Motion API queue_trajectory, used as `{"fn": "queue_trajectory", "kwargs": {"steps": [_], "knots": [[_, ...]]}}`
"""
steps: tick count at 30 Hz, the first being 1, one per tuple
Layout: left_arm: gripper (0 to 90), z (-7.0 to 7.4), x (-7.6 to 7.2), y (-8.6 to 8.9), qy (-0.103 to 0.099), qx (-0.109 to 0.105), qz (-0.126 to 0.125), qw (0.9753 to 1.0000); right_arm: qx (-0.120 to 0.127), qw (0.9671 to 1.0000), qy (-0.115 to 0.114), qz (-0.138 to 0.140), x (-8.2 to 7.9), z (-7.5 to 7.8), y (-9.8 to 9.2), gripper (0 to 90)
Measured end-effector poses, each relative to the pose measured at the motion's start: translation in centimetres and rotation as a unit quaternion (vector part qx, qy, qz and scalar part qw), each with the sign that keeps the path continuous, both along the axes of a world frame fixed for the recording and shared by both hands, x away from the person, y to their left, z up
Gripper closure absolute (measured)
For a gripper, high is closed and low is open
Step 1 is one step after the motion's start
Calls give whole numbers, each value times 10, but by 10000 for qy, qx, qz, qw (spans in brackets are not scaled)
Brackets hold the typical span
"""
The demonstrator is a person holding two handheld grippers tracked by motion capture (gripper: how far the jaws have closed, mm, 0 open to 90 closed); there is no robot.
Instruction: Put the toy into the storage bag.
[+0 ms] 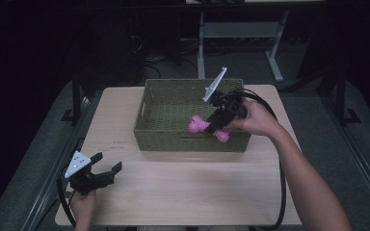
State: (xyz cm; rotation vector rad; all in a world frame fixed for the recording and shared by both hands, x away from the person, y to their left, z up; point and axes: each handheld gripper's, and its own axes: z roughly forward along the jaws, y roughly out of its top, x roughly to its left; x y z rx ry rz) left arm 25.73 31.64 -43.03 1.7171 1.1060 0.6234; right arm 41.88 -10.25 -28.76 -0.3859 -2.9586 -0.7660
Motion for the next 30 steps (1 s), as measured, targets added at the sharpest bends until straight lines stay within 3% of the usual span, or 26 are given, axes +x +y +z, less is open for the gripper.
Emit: {"fn": "queue_trajectory", "kwargs": {"steps": [30], "knots": [[128,0,1,0,5,-42,5,10000,-61,9991,248,-335,60,-14,2,582]]}}
